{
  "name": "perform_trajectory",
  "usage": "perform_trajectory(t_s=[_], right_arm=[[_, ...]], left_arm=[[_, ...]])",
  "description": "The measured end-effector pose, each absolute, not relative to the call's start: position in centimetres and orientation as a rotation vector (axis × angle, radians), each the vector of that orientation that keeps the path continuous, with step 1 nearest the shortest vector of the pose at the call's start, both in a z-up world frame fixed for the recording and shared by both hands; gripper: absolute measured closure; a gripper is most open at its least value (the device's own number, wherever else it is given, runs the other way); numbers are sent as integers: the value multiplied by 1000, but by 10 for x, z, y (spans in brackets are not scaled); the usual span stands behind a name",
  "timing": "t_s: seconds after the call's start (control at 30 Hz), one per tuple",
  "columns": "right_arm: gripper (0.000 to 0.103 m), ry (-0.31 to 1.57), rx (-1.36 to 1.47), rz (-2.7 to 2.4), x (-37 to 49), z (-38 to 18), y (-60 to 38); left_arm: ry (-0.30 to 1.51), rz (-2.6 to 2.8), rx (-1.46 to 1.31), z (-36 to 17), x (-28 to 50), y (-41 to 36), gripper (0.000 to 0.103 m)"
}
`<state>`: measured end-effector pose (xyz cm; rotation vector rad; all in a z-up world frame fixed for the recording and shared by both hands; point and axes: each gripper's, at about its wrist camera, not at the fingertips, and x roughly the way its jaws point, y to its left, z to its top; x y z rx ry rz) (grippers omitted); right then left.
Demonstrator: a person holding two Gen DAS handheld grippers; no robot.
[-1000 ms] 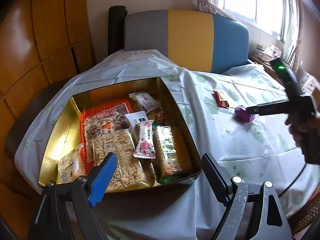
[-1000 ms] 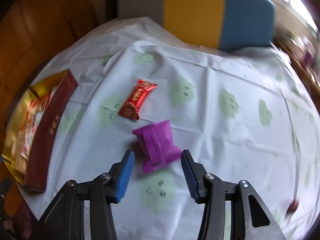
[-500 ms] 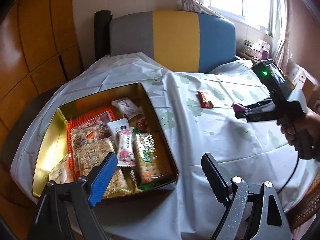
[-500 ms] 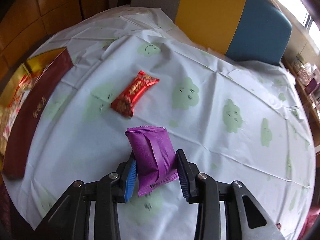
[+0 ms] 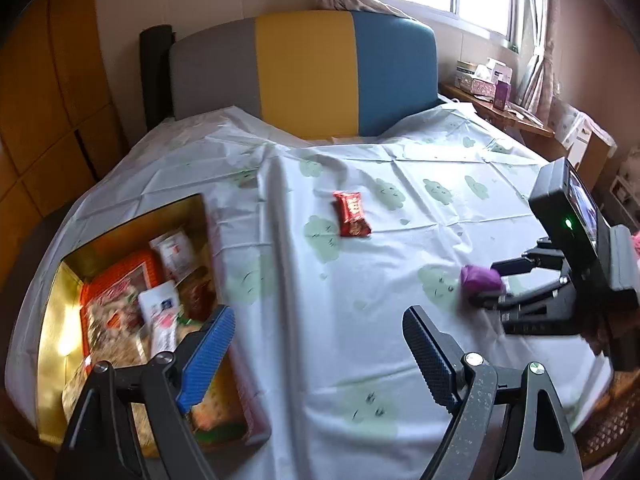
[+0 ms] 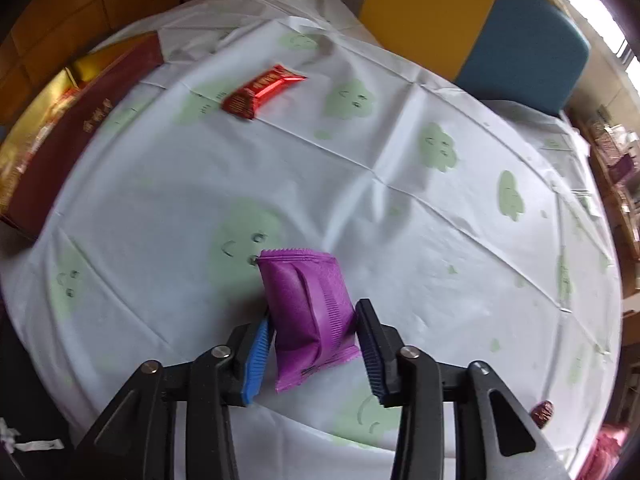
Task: Organize snacks
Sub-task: 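Lower the left gripper onto the red-wrapped candy and close it, then carry the red candy into the gold tray and open the left gripper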
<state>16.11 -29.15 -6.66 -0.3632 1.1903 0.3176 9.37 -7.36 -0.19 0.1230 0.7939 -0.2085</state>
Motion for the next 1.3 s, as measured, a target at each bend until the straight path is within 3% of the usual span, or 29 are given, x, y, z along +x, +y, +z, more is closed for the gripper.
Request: perform_trajectory(t_s=[0.1, 0.33, 0.67, 0.87, 0.93, 0.97, 1.0, 1.03, 1.3], right_arm=[[42, 1203, -358, 346, 164, -69, -290], [42, 1170, -322, 393, 161, -55, -289], [42, 1145, -301, 314, 169, -43, -305], [42, 1121, -266, 288, 175, -35, -314], [42, 1124, -261, 271, 177, -35, -316], [42, 1123, -251, 272, 178, -35, -317], [42, 1125, -233, 282, 180, -34, -319], [42, 1129, -210, 288, 181, -34, -321], [42, 1132, -59, 333, 187, -26, -335]], left_arm=[[809, -216, 124, -4, 112, -85, 17], [905, -245, 90, -17, 172, -102, 17], [996, -237, 156, -46, 246, -136, 31], [1025, -213, 200, -60, 275, -148, 31], [1049, -205, 202, -68, 284, -150, 43], [1065, -203, 201, -73, 288, -151, 64], [1071, -208, 193, -75, 289, -151, 76], [1048, -199, 194, -73, 287, -151, 80], [1017, -244, 157, -57, 221, -140, 80]])
